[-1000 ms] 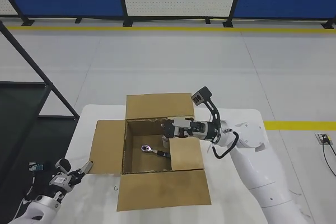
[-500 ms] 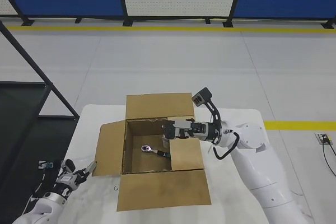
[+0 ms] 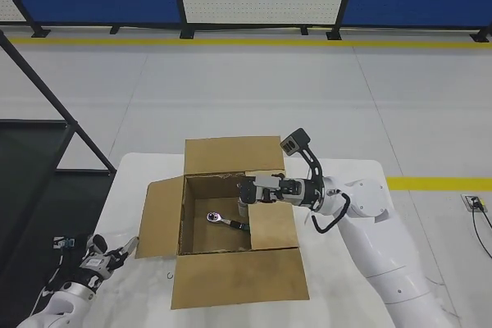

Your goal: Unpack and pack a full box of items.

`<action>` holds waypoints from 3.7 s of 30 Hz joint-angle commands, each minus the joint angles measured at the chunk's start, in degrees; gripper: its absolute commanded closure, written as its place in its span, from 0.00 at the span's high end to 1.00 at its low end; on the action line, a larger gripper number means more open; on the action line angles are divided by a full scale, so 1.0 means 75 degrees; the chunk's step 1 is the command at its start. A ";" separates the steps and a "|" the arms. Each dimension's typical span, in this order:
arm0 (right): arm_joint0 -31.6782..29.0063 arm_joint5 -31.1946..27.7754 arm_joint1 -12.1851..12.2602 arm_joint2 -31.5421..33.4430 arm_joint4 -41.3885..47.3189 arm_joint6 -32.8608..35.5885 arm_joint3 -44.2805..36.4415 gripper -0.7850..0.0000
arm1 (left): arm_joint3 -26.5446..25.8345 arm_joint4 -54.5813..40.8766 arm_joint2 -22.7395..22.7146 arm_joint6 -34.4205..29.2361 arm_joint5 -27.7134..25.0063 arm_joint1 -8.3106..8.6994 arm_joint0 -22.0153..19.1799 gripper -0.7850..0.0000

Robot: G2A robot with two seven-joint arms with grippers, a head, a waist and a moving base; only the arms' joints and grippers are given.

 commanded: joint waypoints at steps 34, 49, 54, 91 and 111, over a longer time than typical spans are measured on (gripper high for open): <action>-0.1268 -0.0402 0.0503 0.1058 -0.0102 0.0220 -0.1324 1.00 | -0.4082 -0.4350 -0.0956 -0.2296 -0.0539 0.0246 -0.0446 1.00; -0.3028 0.1442 0.0993 0.2486 -0.1449 -0.0813 -0.2667 1.00 | -0.2024 -0.4683 0.2599 -0.3970 0.1591 0.0173 -0.3667 1.00; -0.2962 0.1138 0.1047 0.2555 -0.0980 -0.0499 -0.2017 1.00 | -0.2024 -0.4683 0.2599 -0.3970 0.1591 0.0173 -0.3667 1.00; -0.3628 0.0838 0.1298 0.2512 -0.0656 -0.0782 -0.2683 1.00 | 0.1807 -0.6193 0.5698 -0.3868 0.1667 -0.0552 -0.5885 1.00; -0.4056 0.0262 0.1491 0.2395 -0.0529 -0.0299 -0.3325 1.00 | 0.1268 -0.6555 0.5741 -0.3326 0.1202 -0.0747 -0.5944 1.00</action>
